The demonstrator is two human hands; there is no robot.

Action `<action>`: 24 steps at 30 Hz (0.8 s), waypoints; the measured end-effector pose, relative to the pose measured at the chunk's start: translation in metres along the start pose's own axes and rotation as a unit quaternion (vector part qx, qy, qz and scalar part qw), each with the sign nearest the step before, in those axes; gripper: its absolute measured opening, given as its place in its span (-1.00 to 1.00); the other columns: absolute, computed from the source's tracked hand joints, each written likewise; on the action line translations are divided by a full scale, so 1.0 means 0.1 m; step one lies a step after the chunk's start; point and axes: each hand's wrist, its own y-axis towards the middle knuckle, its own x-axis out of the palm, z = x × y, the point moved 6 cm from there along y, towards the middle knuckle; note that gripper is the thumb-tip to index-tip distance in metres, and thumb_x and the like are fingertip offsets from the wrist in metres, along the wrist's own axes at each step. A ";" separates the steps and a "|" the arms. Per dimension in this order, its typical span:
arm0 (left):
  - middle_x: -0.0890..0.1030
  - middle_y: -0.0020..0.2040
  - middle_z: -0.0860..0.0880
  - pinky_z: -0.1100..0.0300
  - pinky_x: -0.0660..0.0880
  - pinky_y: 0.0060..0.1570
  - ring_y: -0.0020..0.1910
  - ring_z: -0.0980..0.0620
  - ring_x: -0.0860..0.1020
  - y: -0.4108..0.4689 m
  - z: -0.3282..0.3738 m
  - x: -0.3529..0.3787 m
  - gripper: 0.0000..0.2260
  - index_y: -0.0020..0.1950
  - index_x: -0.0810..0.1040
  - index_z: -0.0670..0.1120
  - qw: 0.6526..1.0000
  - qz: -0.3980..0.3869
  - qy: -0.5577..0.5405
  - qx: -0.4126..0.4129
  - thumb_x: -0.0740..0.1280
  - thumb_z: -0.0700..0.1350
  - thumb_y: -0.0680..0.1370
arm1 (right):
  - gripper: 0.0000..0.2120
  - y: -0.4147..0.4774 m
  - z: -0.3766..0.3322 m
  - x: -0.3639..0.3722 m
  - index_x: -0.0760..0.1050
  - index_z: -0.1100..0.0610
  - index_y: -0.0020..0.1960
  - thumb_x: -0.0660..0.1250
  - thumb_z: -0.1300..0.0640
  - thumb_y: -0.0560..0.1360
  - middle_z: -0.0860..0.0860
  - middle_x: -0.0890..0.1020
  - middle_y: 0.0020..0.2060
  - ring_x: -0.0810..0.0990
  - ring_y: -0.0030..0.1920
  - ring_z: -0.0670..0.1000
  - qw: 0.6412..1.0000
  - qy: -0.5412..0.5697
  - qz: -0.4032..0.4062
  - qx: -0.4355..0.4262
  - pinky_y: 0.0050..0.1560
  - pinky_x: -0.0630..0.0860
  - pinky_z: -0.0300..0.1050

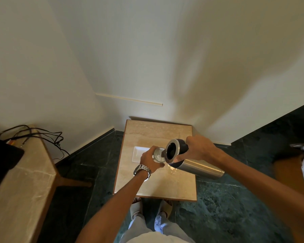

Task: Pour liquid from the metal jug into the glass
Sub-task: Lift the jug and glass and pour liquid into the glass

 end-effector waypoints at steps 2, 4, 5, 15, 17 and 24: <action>0.68 0.19 -0.09 -0.10 0.62 0.19 0.18 -0.13 0.62 0.01 -0.01 0.01 -0.39 0.31 0.54 -0.08 1.000 0.000 0.001 0.000 0.65 -0.13 0.31 | -0.25 0.00 -0.01 -0.02 0.61 0.11 0.11 0.46 -0.48 0.24 -0.05 0.62 -0.23 0.57 -0.33 -0.08 1.000 0.000 -0.001 0.003 -0.30 0.53 -0.26; 0.68 0.19 -0.09 -0.10 0.62 0.20 0.19 -0.13 0.62 0.02 -0.01 0.01 -0.39 0.31 0.54 -0.08 1.000 0.000 -0.004 0.001 0.65 -0.13 0.31 | -0.26 0.01 0.00 -0.01 0.61 0.11 0.12 0.46 -0.48 0.24 -0.06 0.62 -0.24 0.54 -0.36 -0.10 1.000 0.007 0.005 0.002 -0.35 0.47 -0.29; 0.68 0.19 -0.09 -0.10 0.62 0.20 0.19 -0.13 0.62 0.03 -0.02 0.02 -0.39 0.31 0.53 -0.09 1.000 -0.001 -0.006 0.002 0.65 -0.13 0.31 | -0.26 0.01 0.00 -0.01 0.62 0.11 0.11 0.46 -0.48 0.24 -0.06 0.63 -0.24 0.54 -0.37 -0.10 1.000 0.007 0.004 0.004 -0.35 0.47 -0.30; 0.67 0.18 -0.07 -0.07 0.62 0.19 0.19 -0.11 0.61 0.13 -0.03 0.00 -0.39 0.31 0.54 -0.06 0.999 0.016 -0.031 0.009 0.66 -0.15 0.30 | -0.41 -0.09 0.26 0.12 0.57 0.00 -0.23 0.45 -0.53 0.19 -0.10 0.63 -0.40 0.60 -0.41 -0.11 0.995 0.079 0.043 0.047 -0.39 0.51 -0.28; 0.67 0.19 -0.07 -0.04 0.62 0.18 0.19 -0.11 0.61 0.18 -0.02 0.02 -0.38 0.32 0.53 -0.06 0.999 0.014 -0.034 0.004 0.66 -0.16 0.30 | -0.43 -0.14 0.38 0.19 0.46 -0.03 -0.36 0.42 -0.55 0.17 -0.13 0.56 -0.50 0.56 -0.48 -0.13 0.990 0.115 0.051 0.061 -0.44 0.42 -0.31; 0.67 0.19 -0.05 0.10 0.62 0.09 0.15 -0.05 0.61 0.75 -0.37 0.29 -0.36 0.31 0.54 -0.04 0.999 0.012 -0.010 -0.030 0.68 -0.15 0.27 | -0.35 0.12 0.91 1.03 0.63 0.03 -0.31 0.42 -0.57 0.09 -0.08 0.66 -0.45 0.65 -0.41 -0.12 0.941 0.292 0.082 0.151 -0.45 0.54 -0.25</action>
